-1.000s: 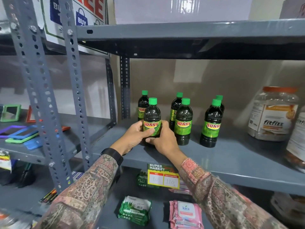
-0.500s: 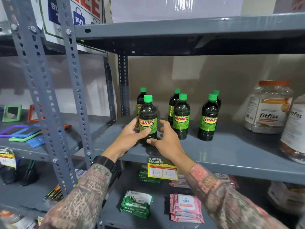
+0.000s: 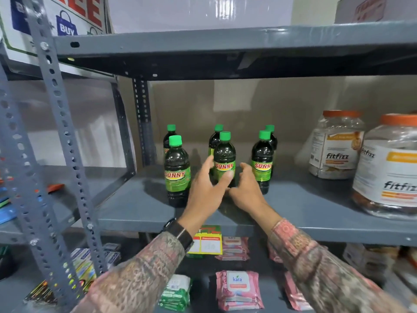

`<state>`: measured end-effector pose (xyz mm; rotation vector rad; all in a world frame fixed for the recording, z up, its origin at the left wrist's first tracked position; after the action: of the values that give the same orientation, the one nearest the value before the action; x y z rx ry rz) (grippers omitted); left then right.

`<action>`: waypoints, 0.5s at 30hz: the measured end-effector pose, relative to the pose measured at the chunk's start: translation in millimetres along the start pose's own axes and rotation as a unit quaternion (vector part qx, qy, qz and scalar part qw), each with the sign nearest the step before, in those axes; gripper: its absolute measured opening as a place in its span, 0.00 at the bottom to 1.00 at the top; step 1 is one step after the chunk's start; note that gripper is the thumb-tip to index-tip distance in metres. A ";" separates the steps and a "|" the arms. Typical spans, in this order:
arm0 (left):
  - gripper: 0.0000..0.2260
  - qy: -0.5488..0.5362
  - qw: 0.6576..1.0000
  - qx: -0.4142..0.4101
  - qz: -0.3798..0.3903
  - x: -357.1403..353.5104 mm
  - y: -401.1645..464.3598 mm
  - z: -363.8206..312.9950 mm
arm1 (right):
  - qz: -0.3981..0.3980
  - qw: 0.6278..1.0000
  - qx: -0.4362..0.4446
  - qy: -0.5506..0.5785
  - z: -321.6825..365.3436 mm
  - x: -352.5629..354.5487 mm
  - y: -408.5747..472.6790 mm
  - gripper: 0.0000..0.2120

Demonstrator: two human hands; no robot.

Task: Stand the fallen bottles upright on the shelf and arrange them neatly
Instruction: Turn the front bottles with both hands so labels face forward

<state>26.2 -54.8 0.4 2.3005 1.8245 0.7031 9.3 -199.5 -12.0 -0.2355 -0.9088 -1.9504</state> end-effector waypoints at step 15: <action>0.20 -0.129 0.984 0.107 0.060 -26.1 49.1 18.5 | 0.030 0.999 -0.002 0.022 -6.4 -3.4 13.0 0.31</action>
<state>73.5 -89.0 -4.9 2.5111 1.7278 0.2125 23.0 -205.3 -11.7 -0.2189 -0.8598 -1.8960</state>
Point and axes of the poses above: each hand's wrist, its own y-axis towards the middle knuckle, its own x-axis out of the back of the hand, z = x × y, the point moved 3 cm from there along y, towards the middle knuckle, and after that the axes turned 9 degrees about x, right-handed, at the moved point
